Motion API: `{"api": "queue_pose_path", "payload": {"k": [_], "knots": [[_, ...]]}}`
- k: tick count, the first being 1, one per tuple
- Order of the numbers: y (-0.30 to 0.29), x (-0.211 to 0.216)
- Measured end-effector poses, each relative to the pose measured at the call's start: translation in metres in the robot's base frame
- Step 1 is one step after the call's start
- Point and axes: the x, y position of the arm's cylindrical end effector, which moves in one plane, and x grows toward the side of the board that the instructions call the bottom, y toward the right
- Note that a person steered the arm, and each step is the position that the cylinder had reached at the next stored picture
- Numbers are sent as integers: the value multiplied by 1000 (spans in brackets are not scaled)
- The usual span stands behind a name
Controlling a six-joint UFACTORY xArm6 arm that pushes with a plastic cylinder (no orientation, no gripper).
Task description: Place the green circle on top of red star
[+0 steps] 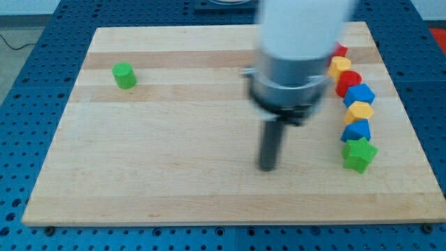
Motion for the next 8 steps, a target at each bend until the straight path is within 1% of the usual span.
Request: {"api": "queue_pose_path", "payload": {"k": [1, 2, 3, 4, 5, 6, 7, 8], "knots": [[-135, -30], [-254, -85], [-309, -126], [-300, -150], [-243, -176], [-162, -201], [-101, -233], [-116, -231]]}}
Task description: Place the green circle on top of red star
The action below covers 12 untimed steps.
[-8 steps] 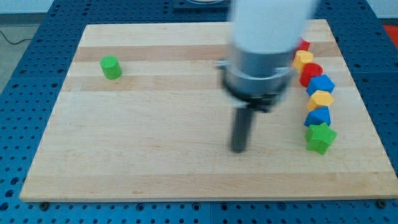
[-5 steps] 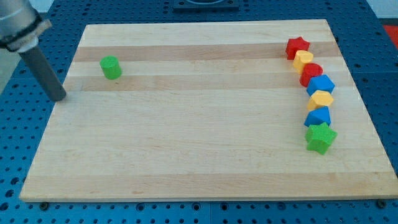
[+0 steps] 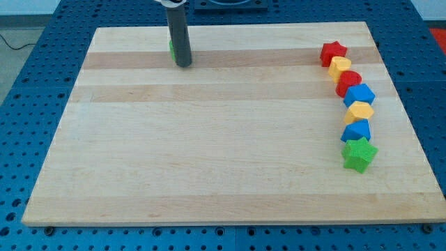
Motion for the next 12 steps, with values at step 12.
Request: {"api": "queue_pose_path", "payload": {"k": [12], "knots": [[230, -90]]}}
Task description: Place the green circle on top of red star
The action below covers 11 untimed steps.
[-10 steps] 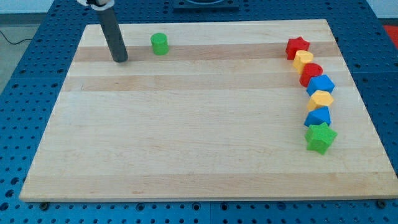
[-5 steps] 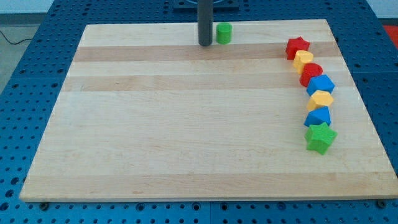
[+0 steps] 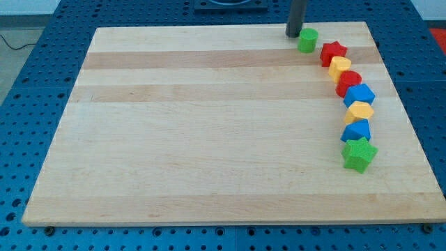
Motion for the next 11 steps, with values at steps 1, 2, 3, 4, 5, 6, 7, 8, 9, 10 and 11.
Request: {"api": "queue_pose_path", "payload": {"k": [1, 2, 3, 4, 5, 6, 7, 8, 9, 10, 11], "knots": [[-39, -1], [-48, 9], [-41, 27], [-22, 34], [9, 34], [33, 34], [43, 34], [45, 16], [51, 9], [63, 9], [81, 9]]}}
